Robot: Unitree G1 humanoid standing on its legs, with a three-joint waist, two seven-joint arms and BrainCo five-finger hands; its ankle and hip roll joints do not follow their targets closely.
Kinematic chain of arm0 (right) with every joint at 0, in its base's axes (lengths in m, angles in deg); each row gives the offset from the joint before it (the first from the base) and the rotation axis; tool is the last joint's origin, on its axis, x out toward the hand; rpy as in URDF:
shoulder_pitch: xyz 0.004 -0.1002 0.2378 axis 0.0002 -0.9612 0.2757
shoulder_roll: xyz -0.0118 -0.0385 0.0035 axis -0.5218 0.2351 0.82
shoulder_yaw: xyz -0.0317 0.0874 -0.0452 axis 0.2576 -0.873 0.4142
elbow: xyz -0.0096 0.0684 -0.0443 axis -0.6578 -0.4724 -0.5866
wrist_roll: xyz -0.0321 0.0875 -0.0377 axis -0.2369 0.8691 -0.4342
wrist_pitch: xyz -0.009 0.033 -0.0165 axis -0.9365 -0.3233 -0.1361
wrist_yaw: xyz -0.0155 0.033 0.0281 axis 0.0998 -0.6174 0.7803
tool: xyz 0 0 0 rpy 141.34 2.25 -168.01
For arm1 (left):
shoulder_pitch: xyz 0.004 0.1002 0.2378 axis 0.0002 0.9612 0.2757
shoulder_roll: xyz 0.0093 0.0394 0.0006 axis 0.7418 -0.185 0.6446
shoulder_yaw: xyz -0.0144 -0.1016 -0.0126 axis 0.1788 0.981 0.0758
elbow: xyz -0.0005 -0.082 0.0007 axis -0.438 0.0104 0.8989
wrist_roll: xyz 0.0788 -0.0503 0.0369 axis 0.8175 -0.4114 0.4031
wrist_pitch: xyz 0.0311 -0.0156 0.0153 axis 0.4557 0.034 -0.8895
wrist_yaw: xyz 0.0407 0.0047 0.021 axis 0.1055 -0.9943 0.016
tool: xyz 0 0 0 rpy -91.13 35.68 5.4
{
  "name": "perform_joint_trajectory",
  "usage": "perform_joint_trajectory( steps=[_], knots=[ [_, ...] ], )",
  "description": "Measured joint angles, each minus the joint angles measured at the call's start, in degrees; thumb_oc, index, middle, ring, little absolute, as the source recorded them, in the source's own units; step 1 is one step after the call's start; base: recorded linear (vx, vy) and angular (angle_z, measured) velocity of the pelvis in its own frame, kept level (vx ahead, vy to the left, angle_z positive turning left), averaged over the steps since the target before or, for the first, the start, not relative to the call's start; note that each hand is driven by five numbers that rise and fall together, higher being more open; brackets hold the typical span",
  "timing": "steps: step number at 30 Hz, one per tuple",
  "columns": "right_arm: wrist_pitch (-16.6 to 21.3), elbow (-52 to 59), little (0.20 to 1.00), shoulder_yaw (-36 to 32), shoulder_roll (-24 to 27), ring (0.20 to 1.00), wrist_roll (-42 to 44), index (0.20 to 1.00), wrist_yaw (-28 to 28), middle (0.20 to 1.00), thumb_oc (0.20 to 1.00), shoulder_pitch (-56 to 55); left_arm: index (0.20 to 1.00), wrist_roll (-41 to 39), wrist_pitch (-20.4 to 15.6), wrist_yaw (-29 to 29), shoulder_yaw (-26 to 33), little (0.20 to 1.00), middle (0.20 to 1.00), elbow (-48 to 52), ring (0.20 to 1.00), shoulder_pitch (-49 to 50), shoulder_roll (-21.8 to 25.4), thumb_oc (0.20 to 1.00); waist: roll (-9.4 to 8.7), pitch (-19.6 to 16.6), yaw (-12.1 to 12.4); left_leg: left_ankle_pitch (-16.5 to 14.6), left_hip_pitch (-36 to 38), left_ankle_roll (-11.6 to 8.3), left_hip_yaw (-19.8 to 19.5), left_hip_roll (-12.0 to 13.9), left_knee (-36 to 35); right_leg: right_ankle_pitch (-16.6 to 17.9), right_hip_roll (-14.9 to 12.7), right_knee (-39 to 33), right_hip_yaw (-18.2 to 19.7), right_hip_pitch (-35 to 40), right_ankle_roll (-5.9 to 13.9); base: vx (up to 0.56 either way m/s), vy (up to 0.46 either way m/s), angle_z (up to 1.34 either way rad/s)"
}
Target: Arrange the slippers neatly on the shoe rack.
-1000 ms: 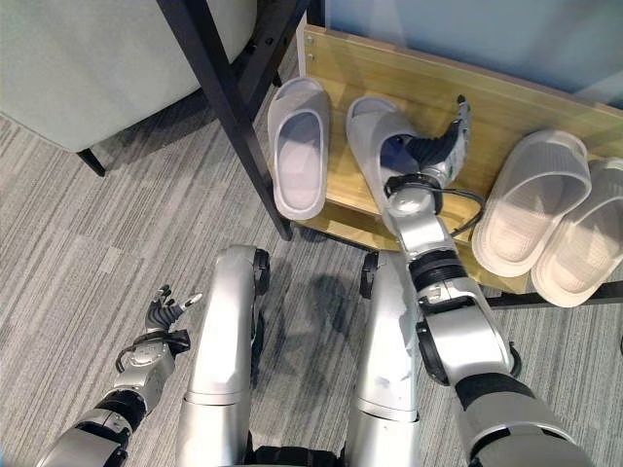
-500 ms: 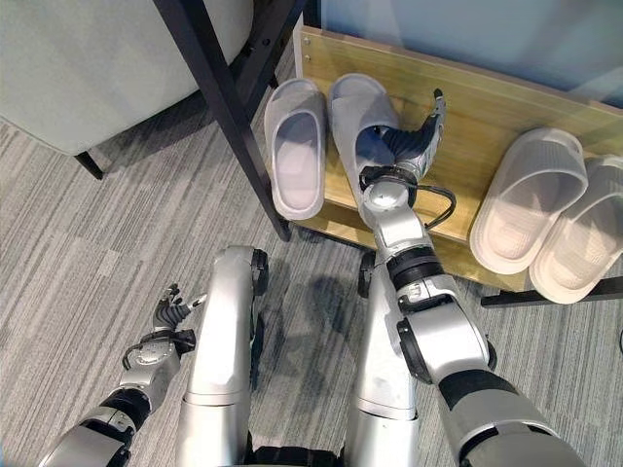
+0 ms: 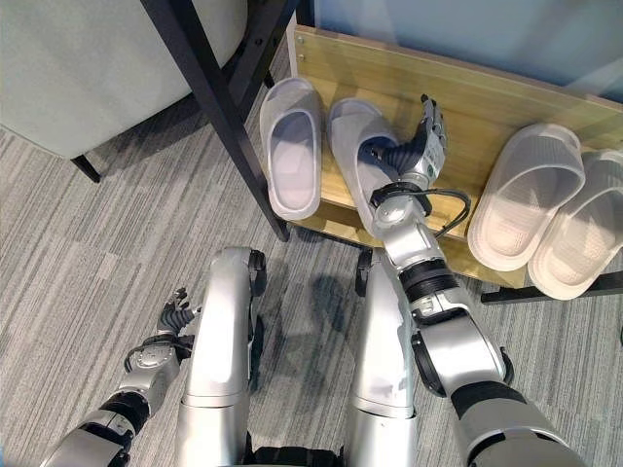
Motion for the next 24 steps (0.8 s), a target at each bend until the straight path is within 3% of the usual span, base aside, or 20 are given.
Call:
perform_joint_trajectory(
  steps=[4, 9, 24],
  knots=[
    [-1.58, 0.27, 1.0, -0.33, 0.42, 1.0, -3.28, 1.0, -1.18, 1.0, 1.0, -0.02, 1.0, 0.05, 0.1, 1.17, 0.5, 1.0, 1.0, -0.01, 1.0, 0.52, -0.04, 1.0, 0.0, 0.0, -0.24, 0.0, -0.13, 0.0, -0.01, 0.0, 0.06, 0.0, 0.03, 0.0, 0.0, -0.1, 0.0, 0.0, 0.0, 0.0],
    [-1.35, 10.84, 1.0, -2.33, 0.37, 1.0, -4.25, 1.0, -2.39, 1.0, 1.0, -2.48, 1.0, 1.03, 0.22, 1.53, 2.29, 1.0, 1.0, -0.03, 1.0, 0.47, -0.03, 1.0, 0.0, 0.0, -0.51, -0.09, -0.53, -0.07, 0.01, 0.01, 0.05, -0.02, 0.08, 0.01, 0.0, -0.59, 0.05, 0.0, 0.0, 0.0],
    [7.52, 34.81, 1.0, -6.58, 2.33, 1.0, -3.46, 1.0, -8.23, 1.0, 1.0, -21.35, 1.0, 3.15, 1.26, 1.91, 4.43, 1.0, 1.0, 1.88, 1.0, 2.55, 0.01, 1.0, -0.13, 0.03, -2.19, -0.29, -1.33, 0.05, -0.12, -0.05, 0.86, -0.23, 0.8, 0.44, 0.13, -1.07, 0.51, 0.0, 0.0, 0.0]
  ],
)
